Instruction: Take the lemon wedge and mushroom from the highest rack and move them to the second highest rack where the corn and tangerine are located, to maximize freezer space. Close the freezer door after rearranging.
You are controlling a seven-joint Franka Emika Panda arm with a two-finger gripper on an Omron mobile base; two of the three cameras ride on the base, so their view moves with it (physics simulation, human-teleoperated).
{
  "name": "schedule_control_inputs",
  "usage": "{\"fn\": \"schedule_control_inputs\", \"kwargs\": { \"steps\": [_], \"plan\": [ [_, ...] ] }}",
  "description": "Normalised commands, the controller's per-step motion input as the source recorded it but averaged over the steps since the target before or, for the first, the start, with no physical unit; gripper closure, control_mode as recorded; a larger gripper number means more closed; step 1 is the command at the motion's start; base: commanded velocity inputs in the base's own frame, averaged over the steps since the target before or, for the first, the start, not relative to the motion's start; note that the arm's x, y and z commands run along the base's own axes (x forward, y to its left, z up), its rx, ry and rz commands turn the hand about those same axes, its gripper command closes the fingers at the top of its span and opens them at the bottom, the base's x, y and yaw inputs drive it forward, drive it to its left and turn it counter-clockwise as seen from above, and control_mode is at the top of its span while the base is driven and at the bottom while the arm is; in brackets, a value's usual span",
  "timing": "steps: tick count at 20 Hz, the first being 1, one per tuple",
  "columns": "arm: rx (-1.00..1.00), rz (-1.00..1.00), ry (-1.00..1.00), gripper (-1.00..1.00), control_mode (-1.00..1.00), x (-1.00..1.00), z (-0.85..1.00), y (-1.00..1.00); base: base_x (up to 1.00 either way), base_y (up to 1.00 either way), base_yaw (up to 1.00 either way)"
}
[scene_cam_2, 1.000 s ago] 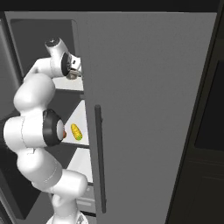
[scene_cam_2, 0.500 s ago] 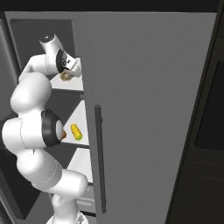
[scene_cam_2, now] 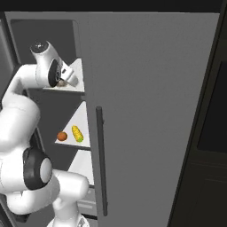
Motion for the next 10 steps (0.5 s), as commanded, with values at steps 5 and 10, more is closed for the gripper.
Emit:
{"fn": "schedule_control_inputs", "kwargs": {
  "steps": [5, 10],
  "plan": [
    [0.04, 0.00, -0.14, 1.00, -1.00, -1.00, -0.35, -0.56, 0.00, 0.00, 0.00],
    [0.00, 0.00, -0.01, 1.00, -1.00, -0.91, -0.76, -0.08, 0.00, 0.00, 0.00]
  ]
}}
